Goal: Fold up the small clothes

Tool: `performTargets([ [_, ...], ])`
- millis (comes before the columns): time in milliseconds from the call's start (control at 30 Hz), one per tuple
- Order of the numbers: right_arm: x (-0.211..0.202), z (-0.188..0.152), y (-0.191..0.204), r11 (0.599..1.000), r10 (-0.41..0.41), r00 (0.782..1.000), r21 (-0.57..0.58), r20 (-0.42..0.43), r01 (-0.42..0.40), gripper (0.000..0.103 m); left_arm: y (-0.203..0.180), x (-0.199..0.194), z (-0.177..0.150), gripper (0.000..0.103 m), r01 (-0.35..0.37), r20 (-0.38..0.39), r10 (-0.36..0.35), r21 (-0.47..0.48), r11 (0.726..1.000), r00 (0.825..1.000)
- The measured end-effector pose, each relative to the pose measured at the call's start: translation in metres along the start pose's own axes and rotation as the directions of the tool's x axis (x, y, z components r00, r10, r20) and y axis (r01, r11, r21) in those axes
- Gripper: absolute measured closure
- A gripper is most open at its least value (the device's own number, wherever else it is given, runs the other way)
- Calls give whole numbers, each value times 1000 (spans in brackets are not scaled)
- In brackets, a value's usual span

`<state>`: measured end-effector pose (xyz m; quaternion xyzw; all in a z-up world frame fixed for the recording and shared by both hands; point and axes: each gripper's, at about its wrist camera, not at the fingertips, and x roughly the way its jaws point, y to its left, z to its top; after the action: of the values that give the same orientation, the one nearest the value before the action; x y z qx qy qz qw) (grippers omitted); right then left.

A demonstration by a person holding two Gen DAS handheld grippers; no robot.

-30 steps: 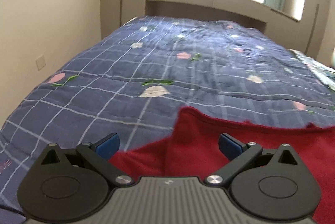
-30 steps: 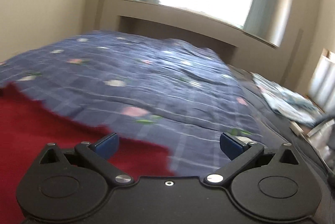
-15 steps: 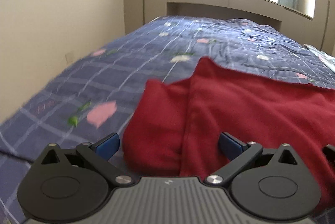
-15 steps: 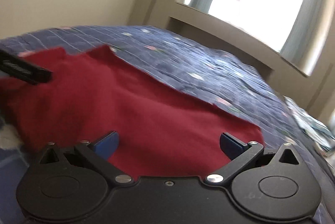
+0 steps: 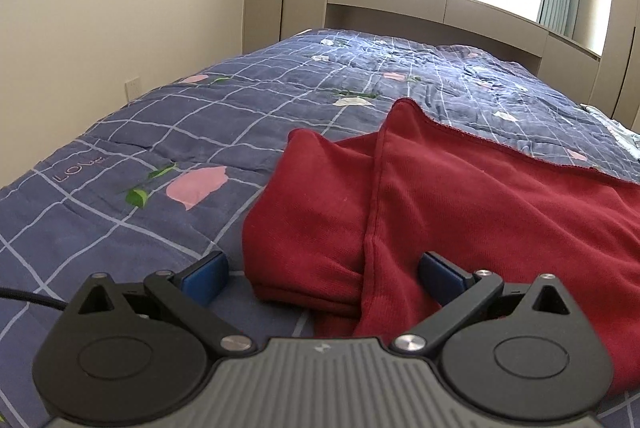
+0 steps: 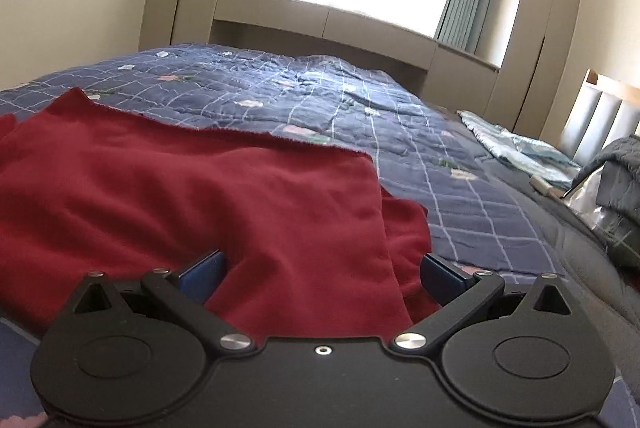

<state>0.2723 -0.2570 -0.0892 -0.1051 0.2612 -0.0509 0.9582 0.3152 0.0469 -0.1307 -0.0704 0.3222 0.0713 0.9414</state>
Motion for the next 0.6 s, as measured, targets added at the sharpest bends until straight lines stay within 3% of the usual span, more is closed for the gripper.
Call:
performTargets([
  [133,-8,20,3,1000,11,999,19,46,-12,1,1,-1,-1,0,2,3,-2,-3,1000,1000],
  [233,4,46,13,998,66,996,13,54,-67,1,1,-1,-1,0,3,4,-3,-4,1000,1000],
  [400,55,87,45,986,155,988,-56,-5,-155,1,2,-1,-1,0,6,4,-6,-6,1000,1000],
  [600,104,100,78,978,164,984,-116,-69,-171,1,2,-1,-1,0,7,4,-7,-7,1000,1000],
])
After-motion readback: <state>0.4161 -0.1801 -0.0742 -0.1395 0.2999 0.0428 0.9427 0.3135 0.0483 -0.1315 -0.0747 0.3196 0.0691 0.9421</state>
